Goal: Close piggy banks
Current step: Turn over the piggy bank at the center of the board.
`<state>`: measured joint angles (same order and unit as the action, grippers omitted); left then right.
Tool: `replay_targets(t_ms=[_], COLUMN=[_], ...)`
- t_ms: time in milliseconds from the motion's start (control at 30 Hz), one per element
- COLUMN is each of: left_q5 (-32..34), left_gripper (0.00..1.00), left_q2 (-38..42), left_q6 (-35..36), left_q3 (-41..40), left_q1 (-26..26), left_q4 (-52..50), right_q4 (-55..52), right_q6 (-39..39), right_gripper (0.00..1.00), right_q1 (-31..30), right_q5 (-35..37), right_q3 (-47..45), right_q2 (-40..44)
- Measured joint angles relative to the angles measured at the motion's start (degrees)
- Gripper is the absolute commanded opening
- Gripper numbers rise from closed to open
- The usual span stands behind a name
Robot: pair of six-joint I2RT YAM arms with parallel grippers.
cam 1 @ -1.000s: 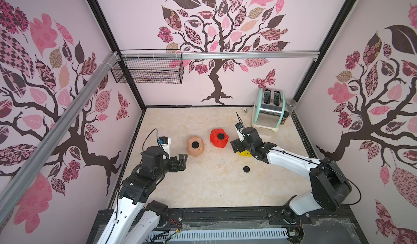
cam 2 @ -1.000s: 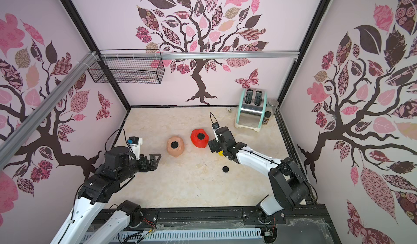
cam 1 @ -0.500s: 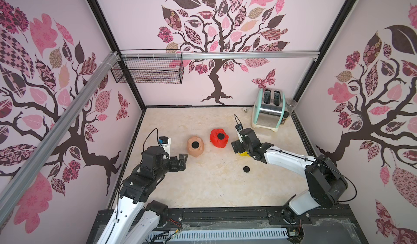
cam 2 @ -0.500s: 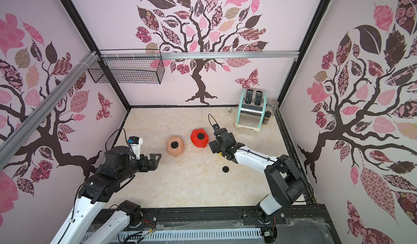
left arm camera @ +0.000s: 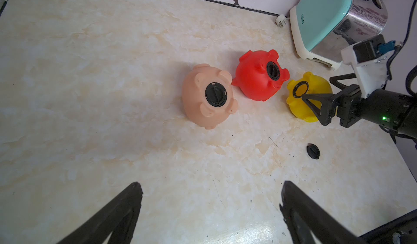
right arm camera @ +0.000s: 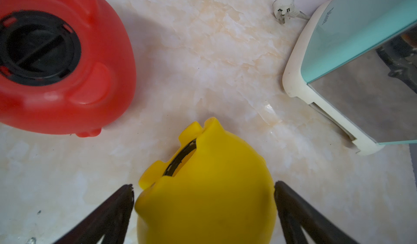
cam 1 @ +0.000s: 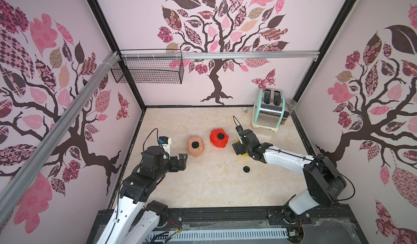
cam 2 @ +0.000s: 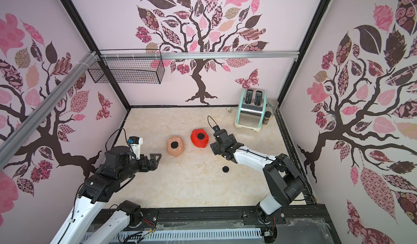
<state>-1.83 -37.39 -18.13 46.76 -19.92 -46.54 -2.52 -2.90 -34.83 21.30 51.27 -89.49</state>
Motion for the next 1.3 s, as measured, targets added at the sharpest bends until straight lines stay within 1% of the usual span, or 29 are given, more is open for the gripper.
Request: replay_targets(t_ms=[400,600,767,933,1300], left_q5=[-0.2,-0.2,-0.2,-0.2,-0.2], left_gripper=[0.98,0.98,0.98,0.98,0.98], left_q2=[0.0,0.0,0.0,0.0,0.0], left_q6=[0.0,0.0,0.0,0.0,0.0], left_q3=[0.0,0.0,0.0,0.0,0.0], left_q1=[0.0,0.0,0.0,0.0,0.0], left_q4=[0.2,0.2,0.2,0.2,0.2], right_q4=[-1.9,-1.0,-0.9,-0.6,0.3], right_q6=[-0.2,-0.2,-0.2,-0.2,-1.0], right_gripper=[1.00,1.00,1.00,1.00,1.00], right_q1=[0.0,0.0,0.0,0.0,0.0], right_q5=[1.4,-1.5,-3.4,-3.6,1.2], right_q3=[0.0,0.0,1.2,2.2,3.1], right_q2=[2.6,3.8,1.7,-0.8,-5.7])
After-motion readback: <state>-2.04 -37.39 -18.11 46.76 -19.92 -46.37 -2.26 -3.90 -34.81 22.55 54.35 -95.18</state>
